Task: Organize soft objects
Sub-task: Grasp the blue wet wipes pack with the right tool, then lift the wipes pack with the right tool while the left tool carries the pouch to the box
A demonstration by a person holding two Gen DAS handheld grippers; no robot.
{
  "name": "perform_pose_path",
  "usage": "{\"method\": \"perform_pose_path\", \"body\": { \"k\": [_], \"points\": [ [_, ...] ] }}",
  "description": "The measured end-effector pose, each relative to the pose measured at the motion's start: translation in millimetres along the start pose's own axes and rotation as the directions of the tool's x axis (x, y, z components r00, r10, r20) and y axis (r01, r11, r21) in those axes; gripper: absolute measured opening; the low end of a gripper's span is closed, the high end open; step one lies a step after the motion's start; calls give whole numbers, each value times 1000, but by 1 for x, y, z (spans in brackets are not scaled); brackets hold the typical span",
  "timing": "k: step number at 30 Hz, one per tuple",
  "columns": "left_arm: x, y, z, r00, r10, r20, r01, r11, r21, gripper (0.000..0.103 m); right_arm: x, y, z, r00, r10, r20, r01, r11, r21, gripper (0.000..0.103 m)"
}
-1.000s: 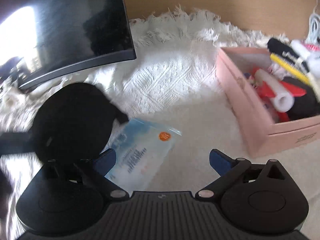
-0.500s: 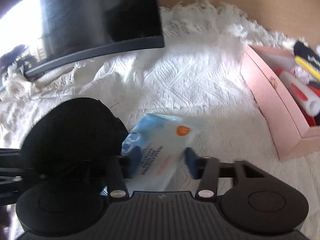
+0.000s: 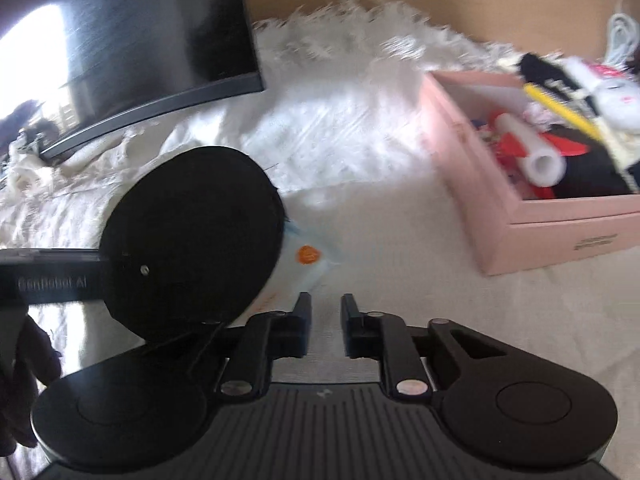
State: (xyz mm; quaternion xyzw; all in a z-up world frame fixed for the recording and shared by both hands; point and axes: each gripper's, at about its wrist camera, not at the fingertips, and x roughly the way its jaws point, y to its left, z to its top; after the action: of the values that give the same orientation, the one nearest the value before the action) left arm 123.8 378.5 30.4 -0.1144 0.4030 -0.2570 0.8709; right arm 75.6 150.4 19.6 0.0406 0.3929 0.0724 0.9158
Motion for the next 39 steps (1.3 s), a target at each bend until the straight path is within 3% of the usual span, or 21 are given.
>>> {"method": "perform_pose_path", "body": {
  "k": [2, 4, 8, 12, 14, 20, 25, 30, 32, 35, 37, 39],
  "points": [
    [0, -2, 1, 1000, 10, 12, -10, 1000, -6, 23, -6, -1, -7, 1000, -2, 16, 2, 1000, 1, 70],
    [-2, -4, 0, 1000, 11, 21, -12, 1000, 8, 23, -13, 4, -14, 999, 19, 42, -18, 1000, -10, 80],
    [-8, 0, 2, 999, 30, 37, -30, 1000, 4, 23, -15, 38, -28, 997, 29, 64, -17, 983, -182, 80],
    [-32, 14, 8, 994, 29, 107, -25, 999, -45, 23, -11, 76, -38, 993, 7, 117, 33, 939, -341, 80],
    [-49, 19, 9, 987, 52, 153, -43, 997, -63, 23, -5, 88, -35, 991, -14, 134, 62, 932, -356, 80],
    [-84, 37, 5, 959, 134, 248, -94, 982, -166, 23, 28, 112, 1, 974, -136, 180, 180, 951, -253, 81],
    [-97, 43, -7, 955, 148, 256, -100, 977, -190, 23, 59, 131, 2, 970, -202, 136, 239, 901, -363, 80],
    [-111, 45, -22, 956, 139, 257, -85, 974, -212, 23, 39, 110, -21, 941, -285, 182, 337, 837, -431, 81],
    [-114, 44, -30, 960, 124, 250, -71, 975, -211, 23, 29, 88, -25, 942, -282, 180, 332, 854, -400, 83],
    [-112, 39, -42, 968, 105, 227, -57, 977, -208, 23, 27, 54, -12, 967, -231, 111, 253, 929, -270, 90],
    [-108, 35, -47, 973, 99, 209, -56, 977, -205, 23, 31, 34, -4, 977, -207, 45, 211, 970, -120, 94],
    [-105, 32, -51, 975, 94, 200, -51, 976, -210, 23, 37, 15, 1, 987, -163, -10, 163, 985, 52, 94]
  ]
}}
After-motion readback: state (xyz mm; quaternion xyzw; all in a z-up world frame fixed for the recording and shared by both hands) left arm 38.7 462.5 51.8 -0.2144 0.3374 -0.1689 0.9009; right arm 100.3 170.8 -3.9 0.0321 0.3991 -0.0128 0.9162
